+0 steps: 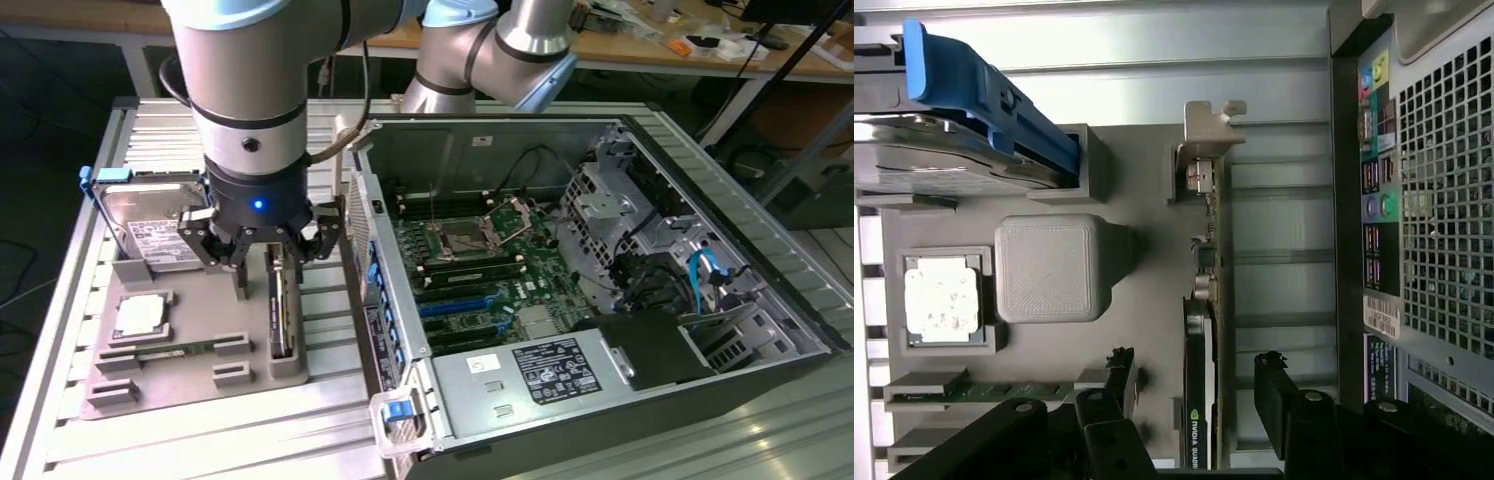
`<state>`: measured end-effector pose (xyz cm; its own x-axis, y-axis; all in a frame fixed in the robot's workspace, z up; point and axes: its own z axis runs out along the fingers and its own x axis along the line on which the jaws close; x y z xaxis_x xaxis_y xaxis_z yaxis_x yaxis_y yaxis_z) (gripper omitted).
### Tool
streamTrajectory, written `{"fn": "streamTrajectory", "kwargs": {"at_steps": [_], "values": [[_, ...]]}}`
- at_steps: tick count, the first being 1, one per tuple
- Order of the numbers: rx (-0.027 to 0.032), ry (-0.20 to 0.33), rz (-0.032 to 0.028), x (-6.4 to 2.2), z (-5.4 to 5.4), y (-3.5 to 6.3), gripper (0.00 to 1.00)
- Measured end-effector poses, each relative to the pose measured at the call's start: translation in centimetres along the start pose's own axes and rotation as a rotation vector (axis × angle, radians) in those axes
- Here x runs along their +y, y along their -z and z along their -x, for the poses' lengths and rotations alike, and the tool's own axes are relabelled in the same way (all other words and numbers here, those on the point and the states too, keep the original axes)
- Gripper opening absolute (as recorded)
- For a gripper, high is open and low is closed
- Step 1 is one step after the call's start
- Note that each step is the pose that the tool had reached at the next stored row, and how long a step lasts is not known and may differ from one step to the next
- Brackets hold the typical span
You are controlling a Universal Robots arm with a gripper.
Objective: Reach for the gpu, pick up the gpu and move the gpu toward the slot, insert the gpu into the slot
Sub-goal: 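Pick up the gpu and move the gpu toward the slot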
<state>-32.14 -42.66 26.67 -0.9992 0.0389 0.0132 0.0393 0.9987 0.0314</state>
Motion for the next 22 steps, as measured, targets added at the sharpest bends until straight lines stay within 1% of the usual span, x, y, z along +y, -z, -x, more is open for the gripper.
{"fn": "streamTrajectory", "kwargs": {"at_steps": [2,5,7,10,22], "values": [[-0.0006,-0.013,0.0003,-0.02,0.0,-0.57,0.6],[-0.0011,-0.027,0.0004,-0.03,0.0,-1.11,0.6],[-0.0016,-0.04,0.0006,-0.06,0.0,-1.96,0.6],[-0.0024,-0.043,0.0007,-0.12,0.0,-2.57,0.6],[-0.0024,-0.044,0.0005,-0.13,0.0,-2.71,0.6]]}}
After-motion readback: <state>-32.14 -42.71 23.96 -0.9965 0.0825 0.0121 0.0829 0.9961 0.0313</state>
